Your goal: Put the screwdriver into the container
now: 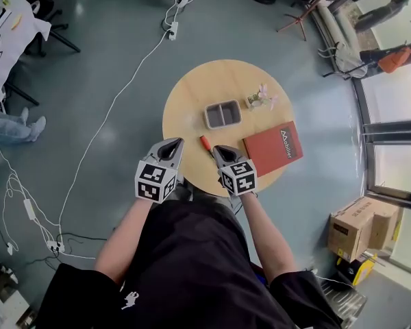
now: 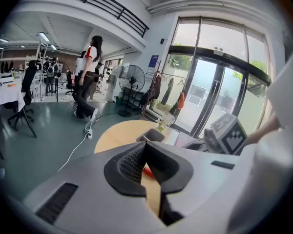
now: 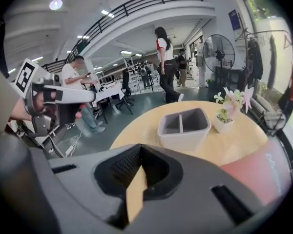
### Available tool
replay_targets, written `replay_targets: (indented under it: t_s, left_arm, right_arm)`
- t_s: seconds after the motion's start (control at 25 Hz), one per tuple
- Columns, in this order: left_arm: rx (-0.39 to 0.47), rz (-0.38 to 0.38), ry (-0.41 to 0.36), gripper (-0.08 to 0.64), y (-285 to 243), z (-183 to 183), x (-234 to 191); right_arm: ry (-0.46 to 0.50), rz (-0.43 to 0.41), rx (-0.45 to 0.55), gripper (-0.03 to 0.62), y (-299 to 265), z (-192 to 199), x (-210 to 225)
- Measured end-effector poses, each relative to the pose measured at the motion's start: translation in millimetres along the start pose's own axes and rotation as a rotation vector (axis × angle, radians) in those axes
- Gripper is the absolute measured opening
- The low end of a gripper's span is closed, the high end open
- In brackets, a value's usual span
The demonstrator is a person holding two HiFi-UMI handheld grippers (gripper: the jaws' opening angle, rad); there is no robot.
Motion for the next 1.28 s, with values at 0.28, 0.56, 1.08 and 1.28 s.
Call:
replay_targets:
  t_s: [0.28,0.56,1.08,1.28]
  left_arm:
    - [-0.082,-0.031,-0.050,0.003,-17,23,7]
    - [-0.154,-0.057,-0.037,0.003,-22,39,-5]
    - [-0.167,-0.085,-0.025,0.003,-11,49,-14]
    - [-0.166,-0.088,-0.022,0.003,-5,50,-17]
  right_arm:
    - [0.023,0.032,-0.175,0.026,-39,14,17]
    - [0.062,0.023,-0.320,0.113,-74,13,17]
    - [0.094,0.037,-0.458,0.137,-104,1,23]
    - [0.101,0.075,-0.494,0.135,-113,-2,22]
Point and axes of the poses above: the fingertips, and each gripper's own axes: y backward along the fingers, x to its right, z out of its underside, the point moved 9 cm from there along y, backward along the fingers, and after that the axes turned 12 degrees about -z, right-handed, at the moved point
